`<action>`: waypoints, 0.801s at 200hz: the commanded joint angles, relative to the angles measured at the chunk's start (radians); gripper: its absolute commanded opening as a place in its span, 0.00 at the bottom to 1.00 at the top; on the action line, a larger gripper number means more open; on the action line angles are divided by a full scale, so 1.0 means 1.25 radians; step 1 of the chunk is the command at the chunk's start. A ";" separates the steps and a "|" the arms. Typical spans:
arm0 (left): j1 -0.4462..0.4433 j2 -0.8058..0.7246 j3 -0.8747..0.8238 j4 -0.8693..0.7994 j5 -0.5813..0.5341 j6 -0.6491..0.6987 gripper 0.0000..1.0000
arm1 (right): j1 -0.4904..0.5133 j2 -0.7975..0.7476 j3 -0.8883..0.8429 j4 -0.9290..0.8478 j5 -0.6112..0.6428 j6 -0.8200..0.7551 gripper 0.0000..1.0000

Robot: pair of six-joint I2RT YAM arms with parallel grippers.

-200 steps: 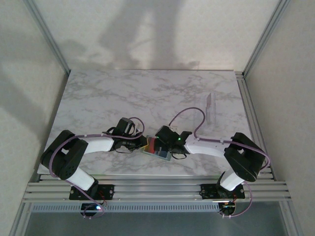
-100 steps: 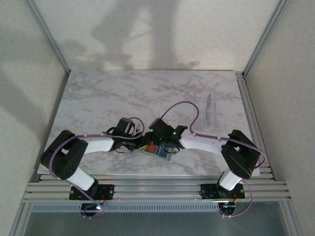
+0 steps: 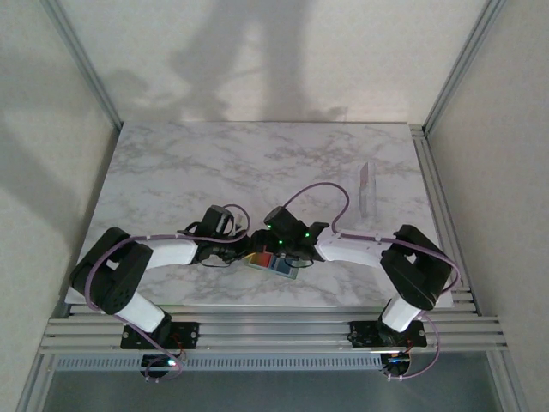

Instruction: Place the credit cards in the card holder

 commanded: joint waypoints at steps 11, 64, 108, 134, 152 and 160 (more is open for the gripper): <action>0.004 -0.034 -0.016 -0.046 -0.050 -0.014 0.08 | -0.019 -0.078 -0.013 -0.139 0.053 -0.046 0.87; 0.005 -0.125 0.004 -0.088 -0.074 -0.027 0.28 | -0.033 -0.170 -0.065 -0.266 0.057 -0.071 0.83; 0.014 -0.138 0.025 -0.158 -0.119 0.021 0.39 | -0.034 -0.157 -0.100 -0.263 0.039 -0.060 0.63; 0.018 -0.098 0.036 -0.183 -0.111 0.072 0.46 | -0.036 -0.153 -0.105 -0.257 0.044 -0.067 0.49; 0.018 -0.072 0.041 -0.181 -0.093 0.080 0.51 | -0.041 -0.140 -0.103 -0.246 0.036 -0.075 0.38; 0.018 -0.065 0.041 -0.171 -0.079 0.080 0.51 | -0.043 -0.135 -0.103 -0.244 0.034 -0.079 0.33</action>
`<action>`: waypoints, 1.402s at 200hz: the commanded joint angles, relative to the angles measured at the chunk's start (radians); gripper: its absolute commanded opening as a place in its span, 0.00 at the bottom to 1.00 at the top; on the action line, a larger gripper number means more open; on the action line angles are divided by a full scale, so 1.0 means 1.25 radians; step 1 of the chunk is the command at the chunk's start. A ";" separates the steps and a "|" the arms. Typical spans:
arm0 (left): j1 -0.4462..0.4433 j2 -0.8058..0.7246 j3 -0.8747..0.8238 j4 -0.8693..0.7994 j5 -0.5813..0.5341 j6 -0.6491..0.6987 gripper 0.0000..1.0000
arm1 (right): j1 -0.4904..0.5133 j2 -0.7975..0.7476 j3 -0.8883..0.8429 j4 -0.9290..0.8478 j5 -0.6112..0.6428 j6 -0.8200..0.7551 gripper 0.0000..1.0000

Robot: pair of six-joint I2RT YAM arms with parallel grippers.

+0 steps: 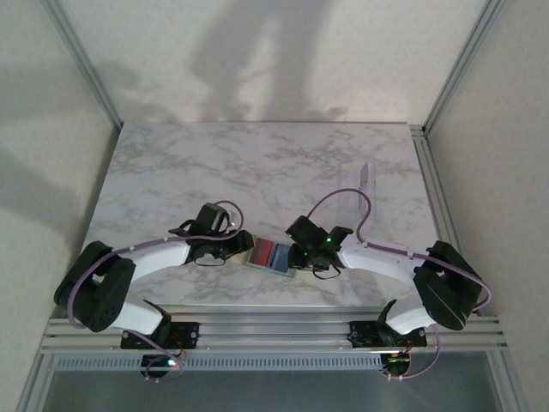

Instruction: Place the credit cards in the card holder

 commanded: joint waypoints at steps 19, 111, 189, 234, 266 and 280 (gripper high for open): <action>0.006 0.035 0.026 -0.024 0.022 0.041 0.52 | -0.014 0.027 -0.011 0.020 -0.004 -0.017 0.24; 0.006 0.019 0.043 0.007 0.126 0.023 0.34 | -0.018 0.099 0.009 0.181 -0.106 -0.076 0.10; 0.046 -0.049 0.077 -0.154 -0.104 0.057 0.45 | -0.020 0.114 0.031 0.172 -0.094 -0.113 0.07; 0.087 -0.036 0.029 -0.158 -0.081 0.069 0.63 | -0.053 0.115 0.048 0.190 -0.161 -0.251 0.06; 0.096 -0.007 0.000 -0.087 0.000 0.046 0.62 | -0.059 0.145 0.078 0.209 -0.193 -0.265 0.06; 0.096 -0.008 -0.004 -0.069 0.017 0.049 0.61 | -0.060 0.155 0.082 0.219 -0.200 -0.265 0.06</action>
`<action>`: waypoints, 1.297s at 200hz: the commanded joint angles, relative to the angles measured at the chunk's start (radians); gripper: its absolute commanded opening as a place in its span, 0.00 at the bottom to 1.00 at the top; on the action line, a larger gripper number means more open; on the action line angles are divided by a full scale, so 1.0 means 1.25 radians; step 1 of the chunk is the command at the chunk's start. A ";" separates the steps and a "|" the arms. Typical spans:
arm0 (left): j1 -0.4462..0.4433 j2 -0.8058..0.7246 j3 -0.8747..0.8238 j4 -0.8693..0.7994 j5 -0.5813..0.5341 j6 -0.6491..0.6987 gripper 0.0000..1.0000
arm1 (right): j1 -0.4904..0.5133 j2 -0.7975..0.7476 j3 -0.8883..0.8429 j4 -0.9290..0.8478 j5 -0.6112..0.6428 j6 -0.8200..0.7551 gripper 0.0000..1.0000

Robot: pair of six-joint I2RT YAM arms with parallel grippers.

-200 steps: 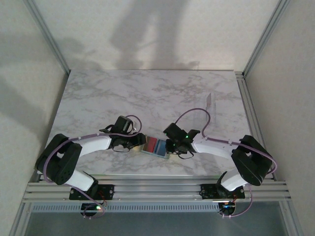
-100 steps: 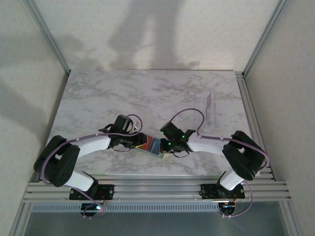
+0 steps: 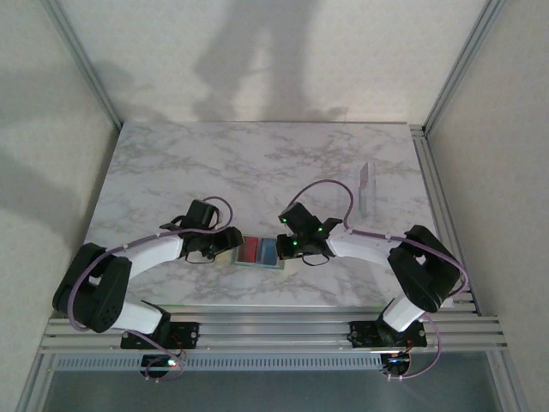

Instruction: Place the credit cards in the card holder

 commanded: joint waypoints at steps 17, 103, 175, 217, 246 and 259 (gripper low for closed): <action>0.007 0.004 -0.017 0.061 0.078 -0.005 0.58 | -0.005 0.035 0.027 0.031 -0.047 -0.032 0.06; 0.007 -0.086 -0.009 0.115 0.165 -0.020 0.39 | -0.008 0.088 0.030 0.130 -0.117 0.001 0.06; -0.065 -0.012 0.028 0.163 0.223 -0.045 0.46 | -0.049 0.082 -0.042 0.265 -0.164 0.085 0.13; -0.084 0.054 -0.001 0.230 0.221 -0.085 0.48 | -0.060 0.032 -0.066 0.181 -0.111 0.071 0.23; -0.085 0.062 0.013 0.211 0.175 -0.071 0.47 | -0.060 -0.029 -0.071 0.089 -0.040 0.056 0.24; -0.085 0.073 0.018 0.202 0.171 -0.062 0.45 | -0.061 -0.049 -0.074 0.060 -0.030 0.045 0.26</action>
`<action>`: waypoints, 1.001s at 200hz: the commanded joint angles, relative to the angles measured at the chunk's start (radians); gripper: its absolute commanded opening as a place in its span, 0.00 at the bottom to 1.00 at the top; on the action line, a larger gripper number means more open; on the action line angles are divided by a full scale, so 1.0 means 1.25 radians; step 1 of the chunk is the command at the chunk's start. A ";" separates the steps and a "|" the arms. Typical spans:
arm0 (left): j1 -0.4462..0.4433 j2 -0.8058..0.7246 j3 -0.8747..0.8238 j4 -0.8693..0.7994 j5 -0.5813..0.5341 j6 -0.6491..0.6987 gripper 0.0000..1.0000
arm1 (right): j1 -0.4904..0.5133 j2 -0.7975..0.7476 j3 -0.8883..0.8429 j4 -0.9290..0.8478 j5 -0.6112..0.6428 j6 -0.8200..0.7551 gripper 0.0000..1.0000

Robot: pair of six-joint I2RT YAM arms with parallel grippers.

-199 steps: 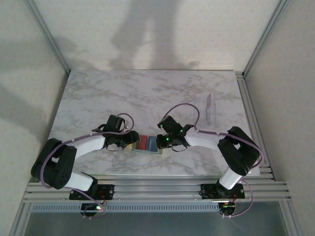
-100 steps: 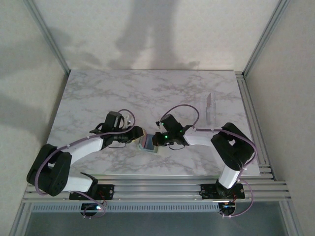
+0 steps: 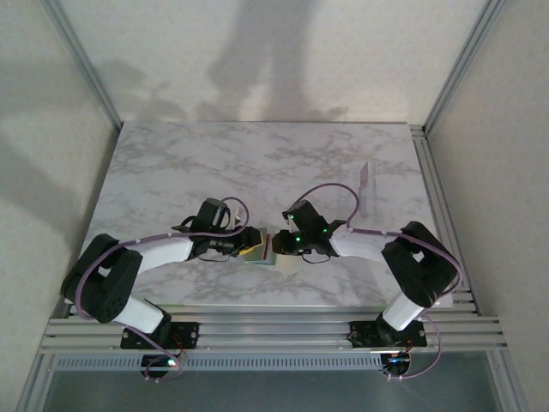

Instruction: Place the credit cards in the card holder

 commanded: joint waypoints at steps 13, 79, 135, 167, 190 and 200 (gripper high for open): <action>-0.006 0.036 0.012 -0.008 -0.036 0.011 0.43 | -0.006 -0.064 -0.009 -0.105 0.062 -0.034 0.25; -0.021 0.063 0.017 -0.028 -0.080 0.024 0.29 | -0.007 -0.077 0.024 -0.128 0.039 -0.034 0.14; -0.025 0.074 0.011 -0.033 -0.097 0.016 0.24 | -0.006 -0.040 0.069 -0.095 -0.021 -0.020 0.33; -0.025 0.077 0.013 -0.037 -0.096 0.017 0.24 | 0.005 0.005 0.113 -0.109 -0.017 -0.026 0.47; -0.025 0.076 0.014 -0.040 -0.095 0.018 0.23 | 0.017 0.041 0.147 -0.150 0.020 -0.032 0.30; -0.025 0.075 0.013 -0.039 -0.093 0.017 0.23 | 0.018 0.049 0.151 -0.164 0.039 -0.029 0.16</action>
